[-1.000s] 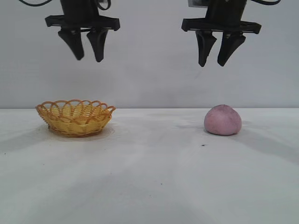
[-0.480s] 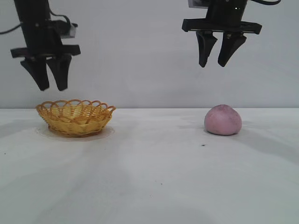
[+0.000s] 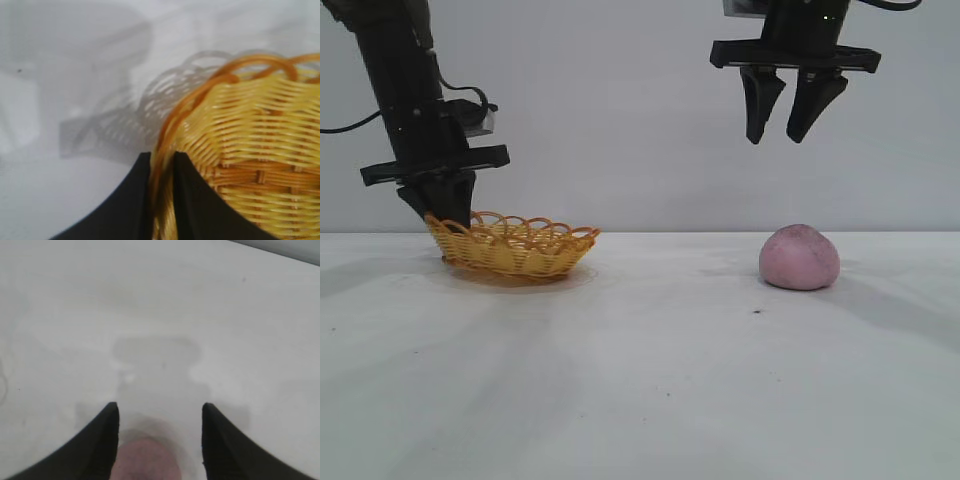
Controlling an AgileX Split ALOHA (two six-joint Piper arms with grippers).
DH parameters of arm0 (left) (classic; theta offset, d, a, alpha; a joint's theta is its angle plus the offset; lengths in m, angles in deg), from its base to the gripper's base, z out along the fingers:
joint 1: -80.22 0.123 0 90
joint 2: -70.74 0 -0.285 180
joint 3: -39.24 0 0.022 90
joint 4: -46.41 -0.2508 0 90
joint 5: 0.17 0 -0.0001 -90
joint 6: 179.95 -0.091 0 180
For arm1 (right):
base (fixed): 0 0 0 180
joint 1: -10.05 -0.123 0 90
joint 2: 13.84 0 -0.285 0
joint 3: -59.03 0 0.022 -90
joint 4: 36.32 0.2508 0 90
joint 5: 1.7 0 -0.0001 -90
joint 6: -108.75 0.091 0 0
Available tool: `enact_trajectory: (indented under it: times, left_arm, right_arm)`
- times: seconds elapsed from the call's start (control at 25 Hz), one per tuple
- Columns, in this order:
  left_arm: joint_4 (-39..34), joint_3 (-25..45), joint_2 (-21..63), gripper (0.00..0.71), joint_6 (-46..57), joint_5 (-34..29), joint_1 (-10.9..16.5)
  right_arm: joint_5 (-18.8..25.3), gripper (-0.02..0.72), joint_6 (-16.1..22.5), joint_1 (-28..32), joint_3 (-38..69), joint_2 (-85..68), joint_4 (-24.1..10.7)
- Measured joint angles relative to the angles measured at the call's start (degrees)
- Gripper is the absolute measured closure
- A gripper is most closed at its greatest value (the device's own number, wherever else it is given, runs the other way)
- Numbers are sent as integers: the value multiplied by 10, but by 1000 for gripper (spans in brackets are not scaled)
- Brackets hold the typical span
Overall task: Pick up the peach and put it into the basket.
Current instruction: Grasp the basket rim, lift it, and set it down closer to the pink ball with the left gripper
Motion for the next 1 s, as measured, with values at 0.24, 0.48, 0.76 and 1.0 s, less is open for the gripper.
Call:
enact_trajectory:
  times: [0.24,0.48,0.76,1.0]
  left_arm:
    - [103,89,102,710,5,58,7]
    - [318,361,243,710,-70,199,-7]
    - [458,581,306,710,-180,297,-77]
    - [509,620,307,710,-184,368,-130]
  right_arm:
    - [11,348,10,31,0,-2,-1]
    - [21,348,-3,39,0,-5,14]
    - [22,348,-9,39,0,-5,30]
    - [24,348,-16,39,0,-5,35]
